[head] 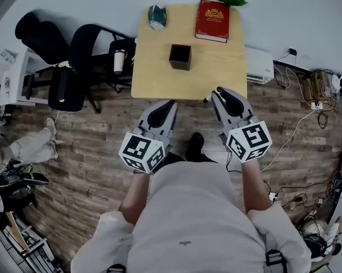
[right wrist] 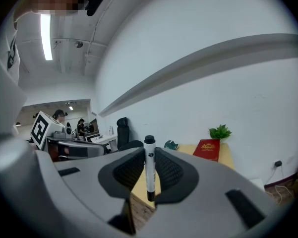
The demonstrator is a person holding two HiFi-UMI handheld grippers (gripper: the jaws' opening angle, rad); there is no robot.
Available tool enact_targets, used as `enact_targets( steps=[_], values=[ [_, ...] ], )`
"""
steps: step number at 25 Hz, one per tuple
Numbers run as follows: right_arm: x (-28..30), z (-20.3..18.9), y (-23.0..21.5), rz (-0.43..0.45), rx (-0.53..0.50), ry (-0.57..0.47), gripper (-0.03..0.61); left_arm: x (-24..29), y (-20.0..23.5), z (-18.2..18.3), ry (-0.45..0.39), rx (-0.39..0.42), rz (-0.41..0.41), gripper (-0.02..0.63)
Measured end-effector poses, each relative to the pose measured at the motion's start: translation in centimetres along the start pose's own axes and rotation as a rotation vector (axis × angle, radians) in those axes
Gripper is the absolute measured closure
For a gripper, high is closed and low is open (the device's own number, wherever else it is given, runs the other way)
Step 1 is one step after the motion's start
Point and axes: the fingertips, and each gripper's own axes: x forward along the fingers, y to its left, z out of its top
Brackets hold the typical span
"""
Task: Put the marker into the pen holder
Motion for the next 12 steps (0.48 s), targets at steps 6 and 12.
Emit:
enact_targets(
  steps=[6,12],
  values=[
    [0.5,-0.2,-1.4,0.024,0.011,0.010,0.511,0.7,0.3,-0.4,0.013,-0.010,0.042,0.597],
    [1.4,-0.1,-2.1,0.031,0.026,0.027,0.511,1.3,0.5,-0.2,0.022,-0.018,0.049,0.597]
  ],
)
